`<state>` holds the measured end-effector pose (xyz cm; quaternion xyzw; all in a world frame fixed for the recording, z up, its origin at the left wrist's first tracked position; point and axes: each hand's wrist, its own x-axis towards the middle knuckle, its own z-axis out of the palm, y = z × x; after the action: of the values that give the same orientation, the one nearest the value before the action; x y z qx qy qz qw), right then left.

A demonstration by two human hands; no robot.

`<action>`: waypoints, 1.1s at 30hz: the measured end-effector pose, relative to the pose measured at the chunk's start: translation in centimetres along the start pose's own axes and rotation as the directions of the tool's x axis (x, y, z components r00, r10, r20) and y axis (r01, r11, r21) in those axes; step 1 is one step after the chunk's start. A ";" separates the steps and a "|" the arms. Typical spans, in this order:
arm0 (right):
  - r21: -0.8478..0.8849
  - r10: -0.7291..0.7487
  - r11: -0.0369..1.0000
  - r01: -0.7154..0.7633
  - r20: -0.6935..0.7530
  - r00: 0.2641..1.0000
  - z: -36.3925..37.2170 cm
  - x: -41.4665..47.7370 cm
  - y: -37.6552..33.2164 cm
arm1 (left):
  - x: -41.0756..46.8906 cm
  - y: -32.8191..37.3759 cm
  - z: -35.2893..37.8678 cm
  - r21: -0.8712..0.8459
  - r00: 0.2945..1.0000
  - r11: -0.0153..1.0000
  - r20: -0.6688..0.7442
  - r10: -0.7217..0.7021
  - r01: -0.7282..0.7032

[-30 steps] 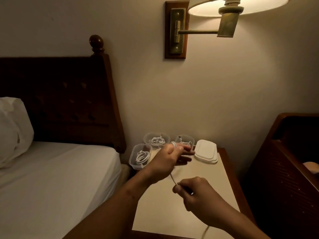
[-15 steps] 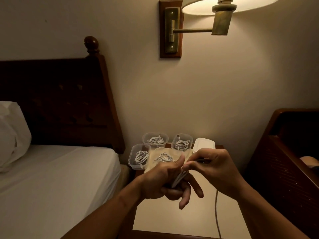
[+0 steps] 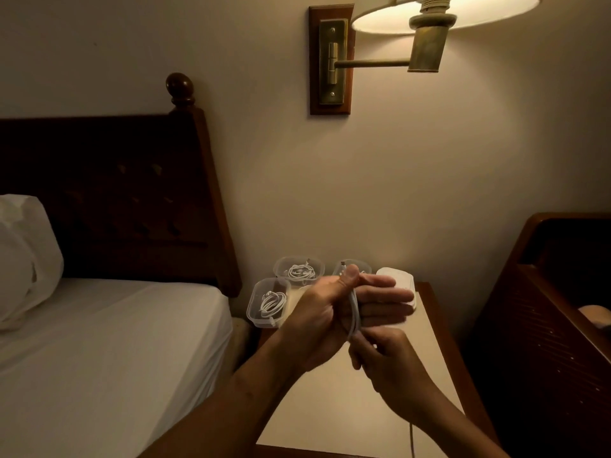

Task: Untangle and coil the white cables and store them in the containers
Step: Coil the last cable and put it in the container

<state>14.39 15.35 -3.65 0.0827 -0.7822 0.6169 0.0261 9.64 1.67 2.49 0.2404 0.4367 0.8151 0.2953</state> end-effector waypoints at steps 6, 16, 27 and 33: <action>-0.537 -0.116 0.818 0.205 0.194 0.974 0.0 -1.7 -1.5 | 1.0 1.6 -1.6 0.680 0.987 0.722 -0.157 -0.024 0.126; -0.552 -0.617 0.627 0.550 0.080 0.783 -5.7 1.4 -3.9 | -1.0 1.0 -2.8 0.672 0.889 0.687 0.093 -0.449 0.276; -0.043 -0.437 0.900 0.435 -0.077 0.896 -4.4 3.2 -1.5 | -1.7 -0.7 -1.0 0.144 0.945 0.960 0.191 -0.265 0.240; 0.236 -0.250 0.935 0.266 -0.097 0.964 -2.2 2.3 -1.5 | -1.6 -0.4 0.2 0.070 0.978 0.996 0.198 -0.069 0.056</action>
<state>12.28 16.94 -1.36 0.1671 -0.6804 0.7031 0.1216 10.98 0.90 1.99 0.3165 0.4380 0.7626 0.3555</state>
